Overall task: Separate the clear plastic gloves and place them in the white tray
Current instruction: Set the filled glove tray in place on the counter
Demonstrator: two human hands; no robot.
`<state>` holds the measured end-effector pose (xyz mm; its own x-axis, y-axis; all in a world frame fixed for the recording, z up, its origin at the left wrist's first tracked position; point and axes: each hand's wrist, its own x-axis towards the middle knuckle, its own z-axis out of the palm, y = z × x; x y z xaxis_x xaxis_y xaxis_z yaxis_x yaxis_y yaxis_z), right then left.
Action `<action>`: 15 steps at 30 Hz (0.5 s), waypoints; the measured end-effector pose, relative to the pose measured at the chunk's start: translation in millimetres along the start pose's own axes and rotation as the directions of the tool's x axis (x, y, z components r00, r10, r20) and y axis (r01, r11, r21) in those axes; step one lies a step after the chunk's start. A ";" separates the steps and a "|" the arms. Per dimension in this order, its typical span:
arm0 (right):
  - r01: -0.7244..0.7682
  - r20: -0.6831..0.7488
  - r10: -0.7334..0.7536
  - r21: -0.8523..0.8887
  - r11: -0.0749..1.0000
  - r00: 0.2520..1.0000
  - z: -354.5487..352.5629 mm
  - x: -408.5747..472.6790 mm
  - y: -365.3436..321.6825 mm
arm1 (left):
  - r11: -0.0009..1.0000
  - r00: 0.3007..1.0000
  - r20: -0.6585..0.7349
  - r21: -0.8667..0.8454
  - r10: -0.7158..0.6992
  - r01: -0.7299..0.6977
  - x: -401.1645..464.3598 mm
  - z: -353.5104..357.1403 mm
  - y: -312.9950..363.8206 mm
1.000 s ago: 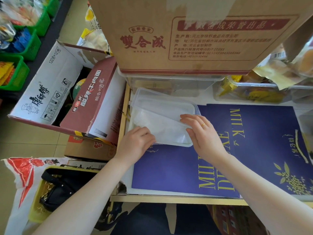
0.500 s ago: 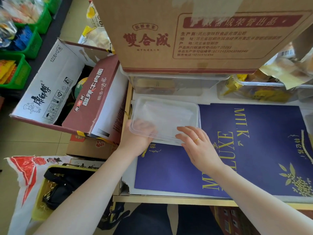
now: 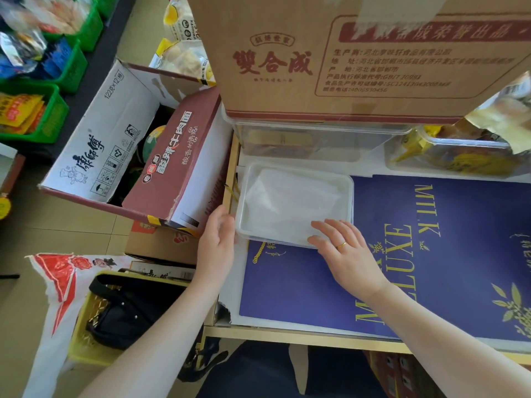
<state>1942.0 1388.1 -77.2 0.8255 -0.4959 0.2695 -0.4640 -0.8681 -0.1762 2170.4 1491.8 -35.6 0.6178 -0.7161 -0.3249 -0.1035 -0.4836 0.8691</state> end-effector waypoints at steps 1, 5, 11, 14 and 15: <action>-0.005 0.005 0.005 0.001 1.000 1.000 -0.6 0.3 0.0 | 1.000 1.000 -0.006 -0.002 -0.009 0.009 6.1 2.2 3.9; -0.017 -0.002 0.017 0.018 1.000 1.000 -4.8 2.3 -2.1 | 0.994 0.998 0.064 -0.107 -0.030 0.037 26.6 11.1 17.2; -0.066 -0.004 0.066 0.072 0.995 0.998 -7.4 5.1 -2.6 | 0.949 0.987 0.142 -0.293 -0.074 0.113 38.5 12.5 31.4; -0.093 -0.024 0.097 0.120 0.988 0.995 -7.7 6.8 -4.3 | 0.914 0.973 0.215 -0.372 -0.081 0.158 40.7 9.5 37.8; -0.094 -0.034 0.100 0.131 0.987 0.994 -7.6 7.1 -4.8 | 0.908 0.969 0.229 -0.382 -0.089 0.174 41.2 8.6 39.1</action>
<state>1947.6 1388.6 -67.3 0.7638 -0.5802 0.2827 -0.4937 -0.8073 -0.3232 2185.1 1439.1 -18.2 0.4291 -0.7663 -0.4782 0.3111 -0.3716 0.8747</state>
